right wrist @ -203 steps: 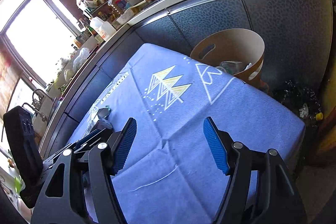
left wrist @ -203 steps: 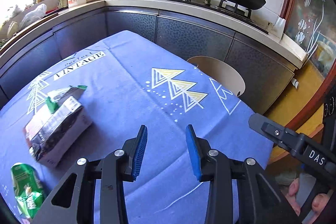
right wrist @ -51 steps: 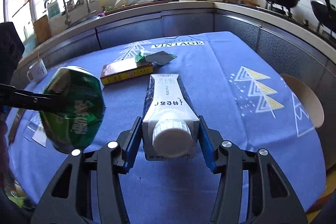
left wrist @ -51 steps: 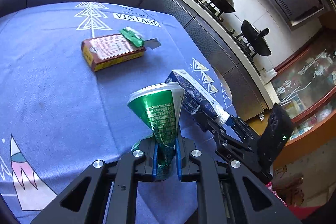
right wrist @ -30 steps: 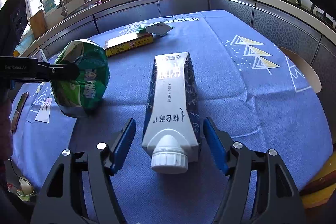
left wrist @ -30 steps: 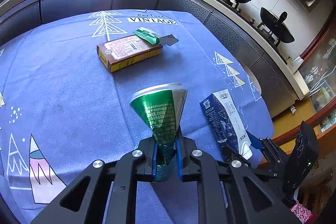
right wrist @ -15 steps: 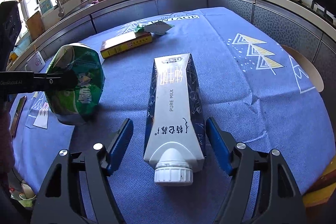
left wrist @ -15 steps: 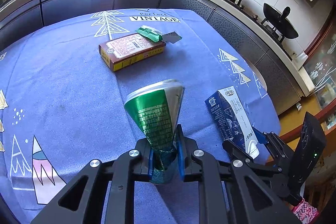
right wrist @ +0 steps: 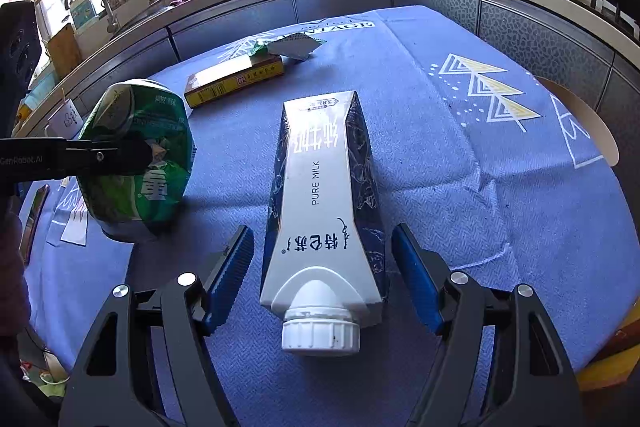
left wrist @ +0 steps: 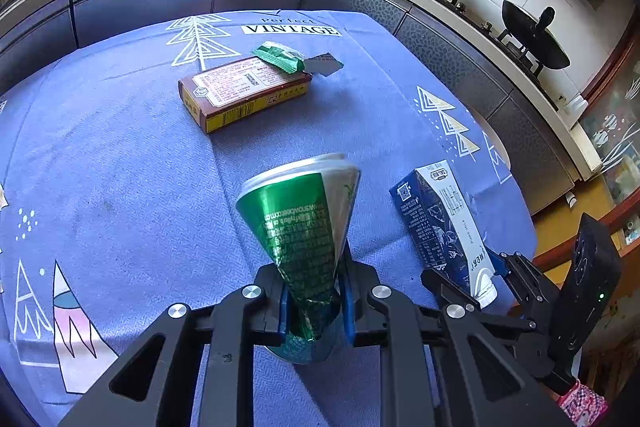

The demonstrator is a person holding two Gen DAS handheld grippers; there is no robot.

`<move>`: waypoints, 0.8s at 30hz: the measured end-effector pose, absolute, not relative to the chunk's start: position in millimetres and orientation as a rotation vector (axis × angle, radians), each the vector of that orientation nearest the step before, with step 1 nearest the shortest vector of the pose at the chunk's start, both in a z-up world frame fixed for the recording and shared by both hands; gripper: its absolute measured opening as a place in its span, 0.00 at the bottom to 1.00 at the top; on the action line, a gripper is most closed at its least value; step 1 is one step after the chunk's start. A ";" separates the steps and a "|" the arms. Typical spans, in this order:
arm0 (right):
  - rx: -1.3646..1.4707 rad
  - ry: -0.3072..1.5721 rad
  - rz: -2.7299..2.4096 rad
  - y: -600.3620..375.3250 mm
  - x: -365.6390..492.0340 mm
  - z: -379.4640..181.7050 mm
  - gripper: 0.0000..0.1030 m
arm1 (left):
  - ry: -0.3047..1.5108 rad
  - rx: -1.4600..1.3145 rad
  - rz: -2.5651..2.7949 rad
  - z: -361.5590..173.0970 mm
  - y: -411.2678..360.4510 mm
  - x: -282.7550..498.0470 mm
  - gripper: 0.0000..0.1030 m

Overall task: Collect trash
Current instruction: 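Lift the can and milk carton off the table with both tools, then carry can and carton over the bin and open both tools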

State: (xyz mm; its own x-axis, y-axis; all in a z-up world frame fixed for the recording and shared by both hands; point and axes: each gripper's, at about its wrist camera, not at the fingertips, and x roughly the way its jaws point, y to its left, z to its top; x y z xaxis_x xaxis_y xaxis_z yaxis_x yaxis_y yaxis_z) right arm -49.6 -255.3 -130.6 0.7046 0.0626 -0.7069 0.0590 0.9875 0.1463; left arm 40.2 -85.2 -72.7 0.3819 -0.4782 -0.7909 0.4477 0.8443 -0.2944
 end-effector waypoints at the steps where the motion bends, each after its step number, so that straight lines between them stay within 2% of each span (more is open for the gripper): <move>1: 0.165 0.788 0.003 -255.9 -49.1 -131.0 0.69 | 1.022 -0.032 -0.591 -73.3 -86.2 40.3 0.18; 7: 0.179 0.790 0.007 -261.4 -46.5 -136.3 0.69 | 1.041 -0.026 -0.592 -79.9 -92.5 42.8 0.20; 8: 0.182 0.790 0.008 -262.3 -46.4 -137.2 0.65 | 1.044 -0.025 -0.591 -81.2 -93.7 43.5 0.20; 9: 0.177 0.782 0.005 -262.7 -47.1 -137.2 0.56 | 1.044 -0.025 -0.593 -82.1 -94.8 44.1 0.19; 10: 0.176 0.776 0.025 -263.0 -46.7 -137.0 0.51 | 1.043 -0.025 -0.597 -82.5 -96.4 44.6 0.14; 13: 0.174 0.763 0.033 -265.1 -45.9 -135.3 0.49 | 1.046 -0.021 -0.607 -81.7 -101.5 45.8 0.11; 18: 0.198 0.672 0.010 -281.9 -48.1 -116.7 0.48 | 1.038 -0.030 -0.669 -67.7 -116.6 48.8 0.11; 24: 0.281 0.642 -0.042 -330.5 -43.8 -106.4 0.48 | 1.016 0.018 -0.777 -42.1 -172.6 59.9 0.11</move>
State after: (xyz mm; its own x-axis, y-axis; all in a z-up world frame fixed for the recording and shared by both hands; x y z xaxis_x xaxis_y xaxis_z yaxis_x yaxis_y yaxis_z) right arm -43.8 -330.5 -106.4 0.8016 0.0476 -0.5959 0.1255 0.9612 0.2456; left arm 59.9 -172.6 -42.1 0.2873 -0.5739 -0.7669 0.5900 0.7367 -0.3302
